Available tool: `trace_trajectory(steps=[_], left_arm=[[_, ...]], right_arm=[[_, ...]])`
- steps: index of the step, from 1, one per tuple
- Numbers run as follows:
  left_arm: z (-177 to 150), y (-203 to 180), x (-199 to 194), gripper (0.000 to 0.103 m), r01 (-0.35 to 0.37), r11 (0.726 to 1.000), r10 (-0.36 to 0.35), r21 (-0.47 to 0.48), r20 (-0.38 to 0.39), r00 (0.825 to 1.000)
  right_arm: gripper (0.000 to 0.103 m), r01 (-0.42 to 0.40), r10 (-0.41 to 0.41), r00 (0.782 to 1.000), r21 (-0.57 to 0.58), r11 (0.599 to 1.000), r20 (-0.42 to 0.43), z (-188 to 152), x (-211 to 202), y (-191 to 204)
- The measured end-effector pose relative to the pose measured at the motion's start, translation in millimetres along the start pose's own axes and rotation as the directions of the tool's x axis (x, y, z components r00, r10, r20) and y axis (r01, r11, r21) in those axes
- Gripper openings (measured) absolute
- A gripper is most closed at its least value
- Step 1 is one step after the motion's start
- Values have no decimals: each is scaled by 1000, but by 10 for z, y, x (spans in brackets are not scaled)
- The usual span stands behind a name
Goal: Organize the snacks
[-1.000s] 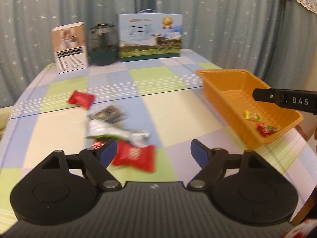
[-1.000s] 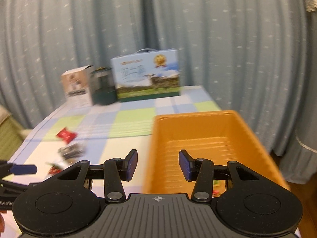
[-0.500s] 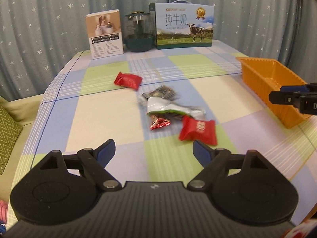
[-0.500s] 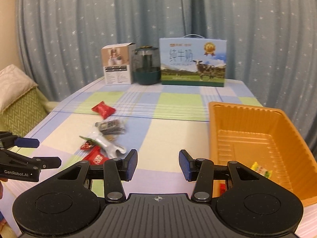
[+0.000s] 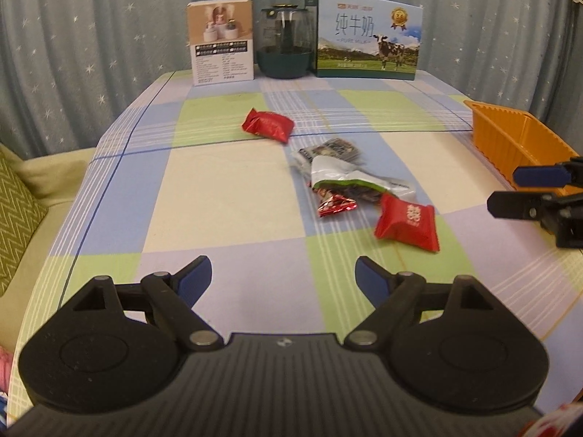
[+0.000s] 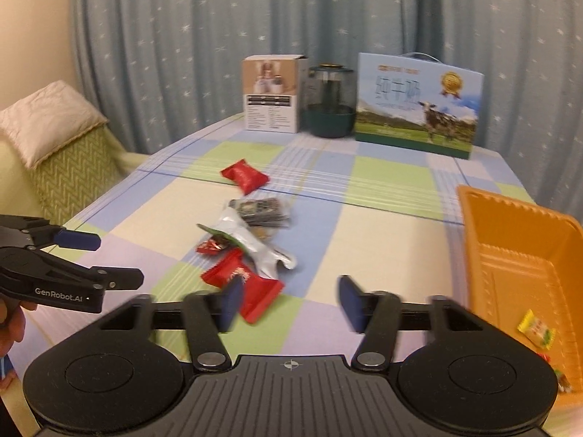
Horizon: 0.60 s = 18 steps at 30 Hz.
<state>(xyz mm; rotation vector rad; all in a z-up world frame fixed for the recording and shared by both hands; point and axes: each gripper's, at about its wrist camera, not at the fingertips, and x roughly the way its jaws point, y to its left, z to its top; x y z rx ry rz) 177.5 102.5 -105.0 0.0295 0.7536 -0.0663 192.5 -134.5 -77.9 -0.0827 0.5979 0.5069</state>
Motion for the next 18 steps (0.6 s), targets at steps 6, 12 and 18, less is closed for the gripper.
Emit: trace_trajectory(steps=[6,12,18], left_arm=[[10,68,61,89,-20,1000,20,-6,-1,1000],[9,171,140,97,-52,997,51,-52,-16,999],[0,245,192,97,-67,993,65,-95,-15,998]], right_arm=[[74,-46,44,999,-82,996,-23,41,244,142],[74,-86,76,995,-187,979,-61,21,533,249],[73,-98,77,993,-280,955,-87,-10,755,337]])
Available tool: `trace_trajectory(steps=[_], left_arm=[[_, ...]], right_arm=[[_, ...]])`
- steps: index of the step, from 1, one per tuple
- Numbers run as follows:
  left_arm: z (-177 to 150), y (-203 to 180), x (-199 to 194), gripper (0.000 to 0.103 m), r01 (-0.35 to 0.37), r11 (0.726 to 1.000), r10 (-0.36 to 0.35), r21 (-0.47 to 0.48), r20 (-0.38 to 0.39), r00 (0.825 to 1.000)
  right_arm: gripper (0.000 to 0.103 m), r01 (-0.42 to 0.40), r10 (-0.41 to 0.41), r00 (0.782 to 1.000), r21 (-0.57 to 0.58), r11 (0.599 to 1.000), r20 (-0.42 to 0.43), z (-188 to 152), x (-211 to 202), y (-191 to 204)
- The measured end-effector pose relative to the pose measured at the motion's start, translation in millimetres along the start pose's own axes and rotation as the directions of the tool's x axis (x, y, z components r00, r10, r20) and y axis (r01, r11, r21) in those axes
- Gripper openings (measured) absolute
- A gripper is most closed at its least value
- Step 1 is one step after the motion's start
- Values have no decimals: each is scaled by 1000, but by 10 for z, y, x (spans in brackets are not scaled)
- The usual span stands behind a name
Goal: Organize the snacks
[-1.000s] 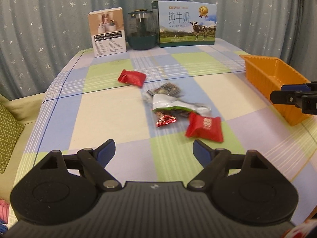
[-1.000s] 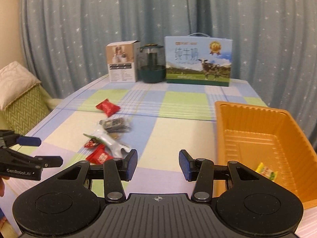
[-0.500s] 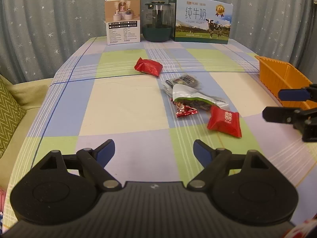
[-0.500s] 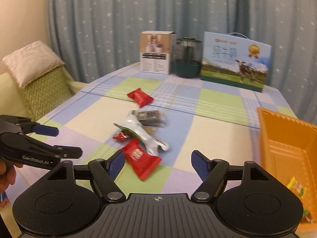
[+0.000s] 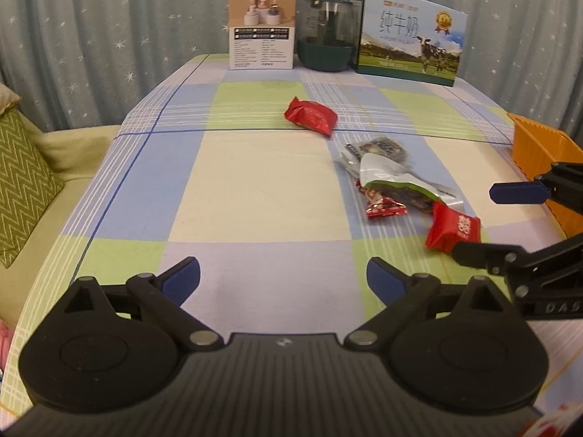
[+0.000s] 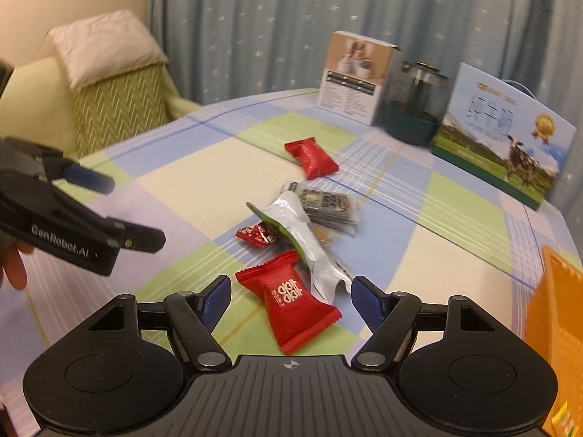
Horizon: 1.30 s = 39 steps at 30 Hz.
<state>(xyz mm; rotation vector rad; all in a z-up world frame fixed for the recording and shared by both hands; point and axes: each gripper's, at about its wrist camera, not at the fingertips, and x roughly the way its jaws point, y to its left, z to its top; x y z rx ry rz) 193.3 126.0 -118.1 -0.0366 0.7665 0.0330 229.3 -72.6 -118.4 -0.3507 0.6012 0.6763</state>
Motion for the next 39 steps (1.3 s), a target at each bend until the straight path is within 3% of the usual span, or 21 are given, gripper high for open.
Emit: trace_trajectory(steps=[3,7,17,20,25,28,34,39], left_arm=[[-1,28,11,97,-9,1000,10,-23,9,1000],[-2,55,9,98,-20,999,21,-40,31,999],[-6,26,-7,98,17,999,-14,-38,60,998],[1,-15,12,98,43,999,-42,-24,38,998],[8,-131,54,96,85,996,-85,4,3,996],[33,-232,72,91,107,993,-107,40,14,994],[150,-420,234,73,149,986,-151,75,32,988],[237,-558,411,68,164,982,-168,92,29,985]], right_arm=[[71,-3,3,1000,-28,1000,-12,-2,81,15],[59,6,-8,1000,-78,997,-22,5,151,59],[45,22,-30,998,-140,990,-55,-49,282,121],[33,34,-42,997,-125,992,-63,-54,279,101],[26,29,-33,997,-48,998,-66,-40,195,37],[25,22,-17,998,65,998,-68,-33,95,-80],[25,68,-48,995,249,966,-84,-84,-112,-362],[25,91,-59,993,356,930,-99,-176,-234,-531]])
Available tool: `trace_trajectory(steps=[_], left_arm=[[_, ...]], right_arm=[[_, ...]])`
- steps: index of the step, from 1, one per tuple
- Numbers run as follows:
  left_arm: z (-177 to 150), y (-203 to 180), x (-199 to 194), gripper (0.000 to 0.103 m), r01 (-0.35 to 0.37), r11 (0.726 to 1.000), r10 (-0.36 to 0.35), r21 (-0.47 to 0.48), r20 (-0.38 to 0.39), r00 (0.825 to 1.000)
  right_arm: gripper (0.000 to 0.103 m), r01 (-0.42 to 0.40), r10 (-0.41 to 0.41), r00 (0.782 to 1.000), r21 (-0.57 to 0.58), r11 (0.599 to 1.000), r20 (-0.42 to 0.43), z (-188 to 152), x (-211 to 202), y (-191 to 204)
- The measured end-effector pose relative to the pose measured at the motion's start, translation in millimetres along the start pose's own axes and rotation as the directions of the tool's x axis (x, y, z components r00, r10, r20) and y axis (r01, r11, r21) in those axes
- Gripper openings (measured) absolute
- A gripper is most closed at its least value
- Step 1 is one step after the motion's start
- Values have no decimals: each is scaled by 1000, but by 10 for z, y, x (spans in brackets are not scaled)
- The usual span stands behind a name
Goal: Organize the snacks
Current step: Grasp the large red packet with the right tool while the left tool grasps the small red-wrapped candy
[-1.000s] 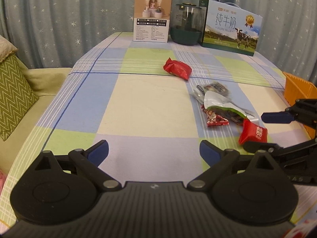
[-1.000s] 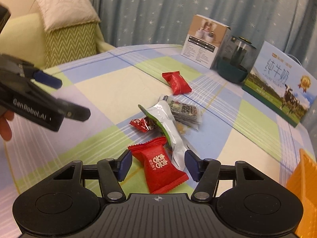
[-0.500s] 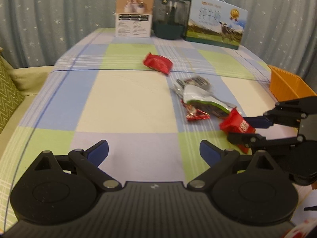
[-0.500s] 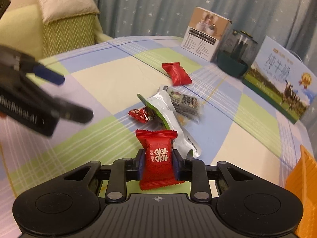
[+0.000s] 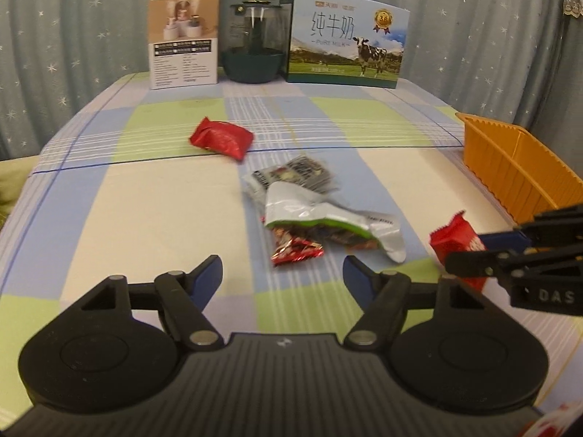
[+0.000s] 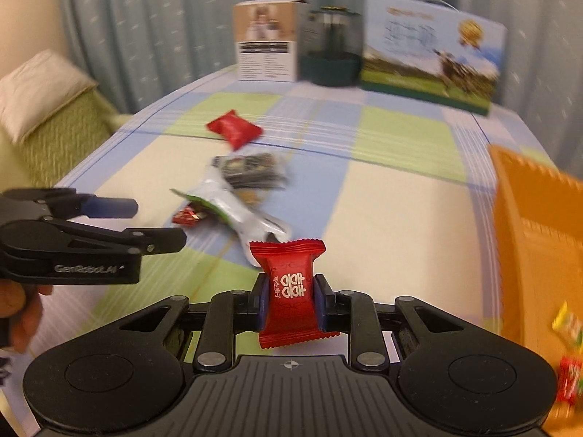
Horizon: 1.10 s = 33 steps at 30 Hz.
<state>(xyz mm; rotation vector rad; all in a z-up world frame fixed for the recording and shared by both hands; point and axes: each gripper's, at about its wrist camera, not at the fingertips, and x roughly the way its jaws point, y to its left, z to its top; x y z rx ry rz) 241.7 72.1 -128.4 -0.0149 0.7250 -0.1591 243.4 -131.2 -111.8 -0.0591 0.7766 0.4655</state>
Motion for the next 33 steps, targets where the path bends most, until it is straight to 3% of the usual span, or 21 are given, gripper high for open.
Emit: trace_trajectory(steps=[11,13,21,30,33], left_arm=[[110,-62,322,40,-45,999,45,19,3,999],[113,-66,316,29,-54,998,54,31,4,999],[-25,-204,9,29,-53,992,55,110,-10,998],[-439,-428,-441,30,-1,992,10,129,-71,997],[-522,-493,-487,39,-3,988,14,154,-68,998]], right_arm=[[25,12,-12,1000,29,1000,4,13,-5,-75],[25,11,-12,1000,33,999,6,15,-9,-82],[25,18,-19,1000,39,999,16,-10,-94,-100],[25,27,-26,1000,92,995,-14,-291,-293,-45],[25,31,-29,999,105,994,-19,-355,-329,-29]])
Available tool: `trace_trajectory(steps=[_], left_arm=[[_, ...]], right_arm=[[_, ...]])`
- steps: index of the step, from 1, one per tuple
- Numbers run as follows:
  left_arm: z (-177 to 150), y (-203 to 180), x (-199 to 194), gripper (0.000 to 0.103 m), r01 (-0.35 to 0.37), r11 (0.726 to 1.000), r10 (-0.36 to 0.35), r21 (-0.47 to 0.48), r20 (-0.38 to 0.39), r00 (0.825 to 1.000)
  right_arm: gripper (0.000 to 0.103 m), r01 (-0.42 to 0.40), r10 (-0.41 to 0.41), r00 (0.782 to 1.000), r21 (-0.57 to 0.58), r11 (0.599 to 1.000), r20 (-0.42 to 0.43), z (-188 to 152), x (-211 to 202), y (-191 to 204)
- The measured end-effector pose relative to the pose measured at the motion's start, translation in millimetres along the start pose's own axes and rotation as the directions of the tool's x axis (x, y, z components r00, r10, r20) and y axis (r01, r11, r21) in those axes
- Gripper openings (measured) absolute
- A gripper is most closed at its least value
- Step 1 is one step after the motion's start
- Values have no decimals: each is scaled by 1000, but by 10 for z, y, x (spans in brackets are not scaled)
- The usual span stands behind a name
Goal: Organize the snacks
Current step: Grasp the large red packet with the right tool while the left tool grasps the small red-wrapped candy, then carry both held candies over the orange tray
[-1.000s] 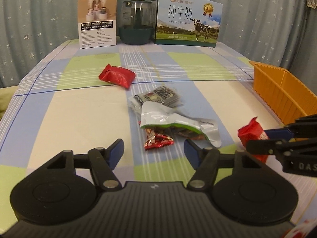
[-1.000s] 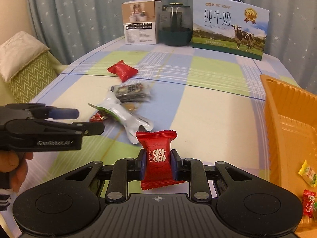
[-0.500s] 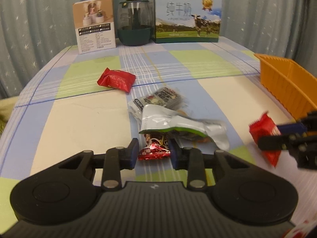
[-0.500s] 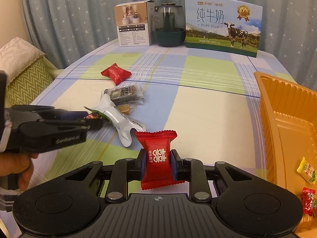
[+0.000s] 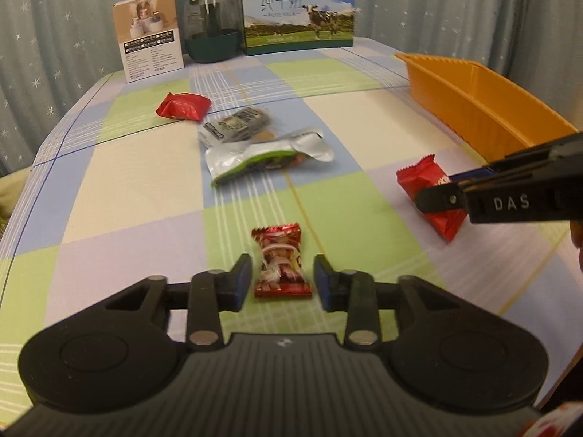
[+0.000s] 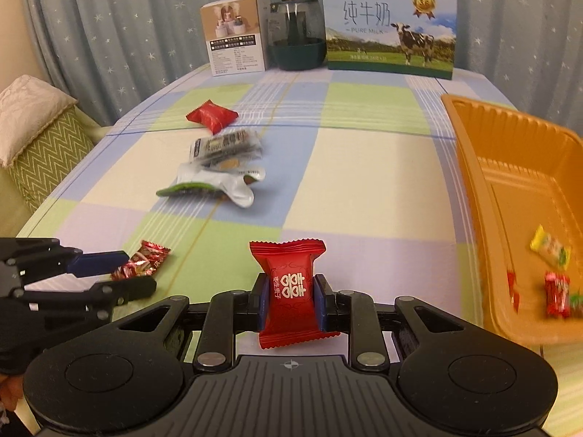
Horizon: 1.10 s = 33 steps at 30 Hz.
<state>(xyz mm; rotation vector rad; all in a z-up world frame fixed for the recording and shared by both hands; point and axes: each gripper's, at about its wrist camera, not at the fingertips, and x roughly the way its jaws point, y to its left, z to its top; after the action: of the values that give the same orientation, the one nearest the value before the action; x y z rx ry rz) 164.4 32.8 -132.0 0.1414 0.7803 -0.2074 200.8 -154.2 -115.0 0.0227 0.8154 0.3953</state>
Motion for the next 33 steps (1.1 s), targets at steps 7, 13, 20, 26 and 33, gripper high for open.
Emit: trace_trajectory(steps=[7,13,20,26,33], left_arm=[[31,9,68,40,-4,1000,4,-8,13,1000],[54,9,95,31,9,1000,-8,-9,14,1000],[42,-62,58,19,2,1000,-2,7,14,1000],[66,-57,16,19,2,1000,-2,-16,5,1000],[112,-130,-127,19,5,998,-5,-56,3,1000]], right_arm=[[25,0,0,1000,10,1000,6,-9,9,0],[25,3,-3,1000,14,1000,13,-9,24,2],[25,2,-2,1000,20,1000,17,-4,12,-6],[25,0,0,1000,14,1000,31,9,-39,25],[25,6,-8,1000,41,999,28,-82,-167,31]])
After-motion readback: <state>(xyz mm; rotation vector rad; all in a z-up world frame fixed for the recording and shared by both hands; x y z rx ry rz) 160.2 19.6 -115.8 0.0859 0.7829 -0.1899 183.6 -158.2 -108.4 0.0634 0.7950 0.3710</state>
